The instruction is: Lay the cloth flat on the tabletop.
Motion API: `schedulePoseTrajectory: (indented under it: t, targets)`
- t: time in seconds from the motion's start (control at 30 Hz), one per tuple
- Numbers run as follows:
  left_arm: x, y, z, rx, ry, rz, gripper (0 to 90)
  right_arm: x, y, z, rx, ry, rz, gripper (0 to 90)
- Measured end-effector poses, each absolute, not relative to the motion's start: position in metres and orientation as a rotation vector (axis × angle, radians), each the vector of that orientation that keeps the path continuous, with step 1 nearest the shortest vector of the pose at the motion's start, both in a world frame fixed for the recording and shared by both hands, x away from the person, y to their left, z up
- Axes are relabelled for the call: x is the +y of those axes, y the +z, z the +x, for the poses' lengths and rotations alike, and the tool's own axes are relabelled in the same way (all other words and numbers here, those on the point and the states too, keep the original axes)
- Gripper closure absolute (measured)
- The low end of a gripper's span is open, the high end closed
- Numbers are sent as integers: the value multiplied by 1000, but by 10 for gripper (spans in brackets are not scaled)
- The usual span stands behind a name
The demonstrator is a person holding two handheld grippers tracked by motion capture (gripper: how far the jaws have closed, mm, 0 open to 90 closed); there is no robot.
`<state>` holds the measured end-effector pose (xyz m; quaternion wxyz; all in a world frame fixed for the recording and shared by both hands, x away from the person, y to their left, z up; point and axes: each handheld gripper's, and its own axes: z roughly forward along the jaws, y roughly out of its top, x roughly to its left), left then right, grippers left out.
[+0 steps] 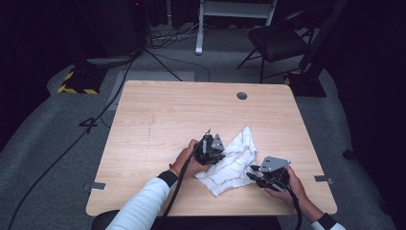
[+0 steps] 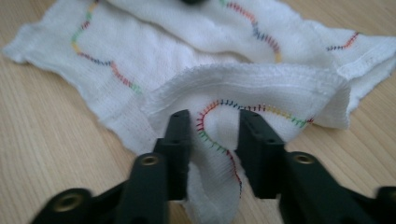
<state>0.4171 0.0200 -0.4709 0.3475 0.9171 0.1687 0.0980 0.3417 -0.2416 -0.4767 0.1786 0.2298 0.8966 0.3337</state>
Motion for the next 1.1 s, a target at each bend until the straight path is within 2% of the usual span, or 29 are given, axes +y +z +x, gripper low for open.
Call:
schedulePoseTrajectory:
  t: [0.1, 0.17, 0.27, 0.4, 0.5, 0.77, 0.87, 0.93, 1.03, 1.07, 1.1]
  targets:
    - [25, -469, 418, 433, 260, 2382, 843, -245, -477, 343, 2527, 938, 656, 826]
    - [33, -465, 420, 452, 289, 2367, 846, -249, -475, 344, 2514, 937, 666, 849]
    - [41, -459, 421, 472, 303, 2342, 848, -253, -473, 344, 2489, 937, 689, 855]
    - [62, -447, 423, 520, 382, 2305, 848, -266, -467, 348, 2434, 966, 761, 858]
    - [87, -439, 427, 599, 418, 2260, 849, -282, -462, 352, 2380, 988, 832, 859]
    - [125, -447, 425, 688, 416, 2293, 850, -310, -462, 365, 2305, 987, 1010, 857]
    - [132, -456, 419, 695, 393, 2329, 849, -320, -467, 372, 2286, 985, 1115, 838]
    - [136, -461, 414, 708, 372, 2347, 845, -325, -470, 376, 2257, 957, 1172, 790]
    - [140, -465, 409, 718, 357, 2354, 811, -331, -471, 379, 2227, 935, 1217, 758]
    - [143, -467, 405, 733, 350, 2352, 770, -337, -471, 381, 2199, 941, 1254, 693]
    - [146, -467, 402, 737, 354, 2350, 752, -338, -471, 381, 2188, 934, 1259, 668]
